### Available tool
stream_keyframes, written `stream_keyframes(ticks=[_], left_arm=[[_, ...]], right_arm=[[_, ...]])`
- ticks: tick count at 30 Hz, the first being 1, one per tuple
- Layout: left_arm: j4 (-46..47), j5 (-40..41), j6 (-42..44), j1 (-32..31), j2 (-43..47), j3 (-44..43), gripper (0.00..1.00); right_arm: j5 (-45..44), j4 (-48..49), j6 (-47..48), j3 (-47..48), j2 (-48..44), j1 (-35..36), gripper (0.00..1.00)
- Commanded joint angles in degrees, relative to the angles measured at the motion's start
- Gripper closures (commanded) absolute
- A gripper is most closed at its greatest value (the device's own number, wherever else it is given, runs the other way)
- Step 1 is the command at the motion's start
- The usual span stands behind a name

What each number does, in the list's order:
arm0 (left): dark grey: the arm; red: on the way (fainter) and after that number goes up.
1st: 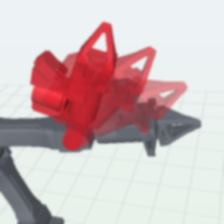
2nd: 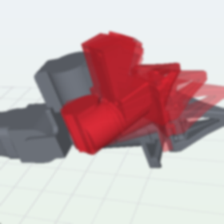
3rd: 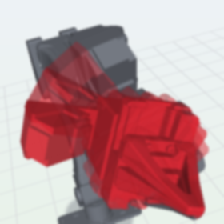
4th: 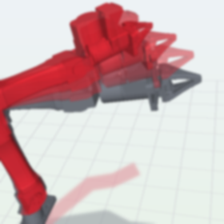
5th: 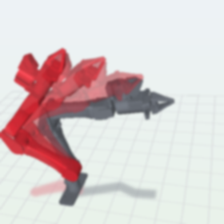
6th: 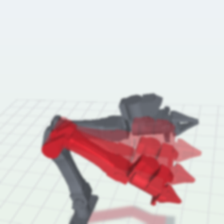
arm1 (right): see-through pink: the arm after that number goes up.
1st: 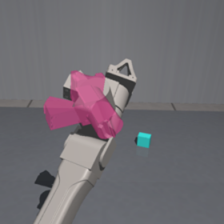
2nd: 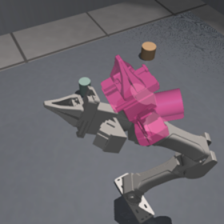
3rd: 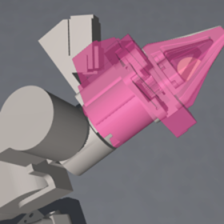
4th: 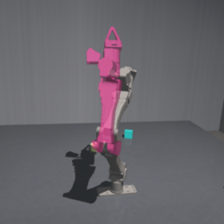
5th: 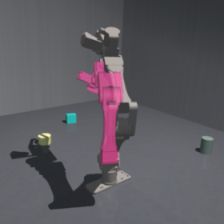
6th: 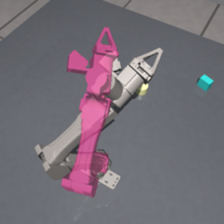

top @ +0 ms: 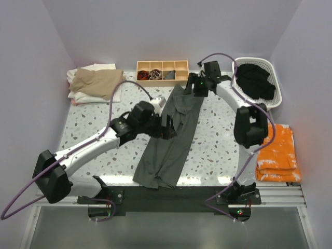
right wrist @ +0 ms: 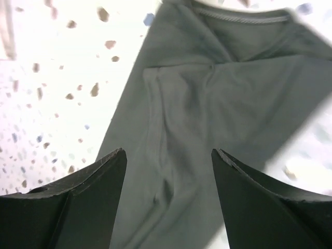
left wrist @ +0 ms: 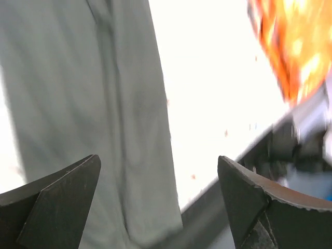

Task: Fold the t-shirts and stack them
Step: Rotate the tshirt 90 degrees

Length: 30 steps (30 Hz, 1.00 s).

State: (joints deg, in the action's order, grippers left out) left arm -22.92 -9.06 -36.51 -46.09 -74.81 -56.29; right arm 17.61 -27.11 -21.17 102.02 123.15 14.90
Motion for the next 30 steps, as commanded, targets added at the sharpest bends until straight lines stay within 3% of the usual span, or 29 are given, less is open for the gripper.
stream_keyframes(ticks=[1,6,12,16,21,26,30], left_arm=[[5.94,4.75,9.17,7.14,-5.6,-7.67,0.0],[6.83,-0.24,18.48,8.29,-24.31,-23.22,0.0],[15.62,-15.53,20.87,9.61,-42.07,-38.77,0.0],[14.74,-19.85,21.57,10.84,-52.53,-48.54,0.0],[16.58,-21.7,21.4,13.21,-61.5,-55.76,0.0],[19.06,-23.98,19.55,16.46,-68.43,-59.62,0.0],[19.22,-23.29,19.46,17.96,-71.79,-62.62,0.0]], right_arm=[[-10.54,4.27,2.8,-9.95,-20.56,-1.1,0.28],[-15.31,2.33,0.61,-24.65,-38.11,-0.48,0.27],[-17.69,-1.71,-0.27,-39.25,-56.14,0.66,0.26],[-10.86,-5.93,-0.89,-45.66,-61.7,1.01,0.25],[4.08,-3.48,-5.98,-55.5,-65.75,4.17,0.26],[10.07,0.56,-10.29,-60.18,-68.13,9.44,0.25],[12.1,4.87,-12.05,-61.59,-64.54,15.15,0.24]])
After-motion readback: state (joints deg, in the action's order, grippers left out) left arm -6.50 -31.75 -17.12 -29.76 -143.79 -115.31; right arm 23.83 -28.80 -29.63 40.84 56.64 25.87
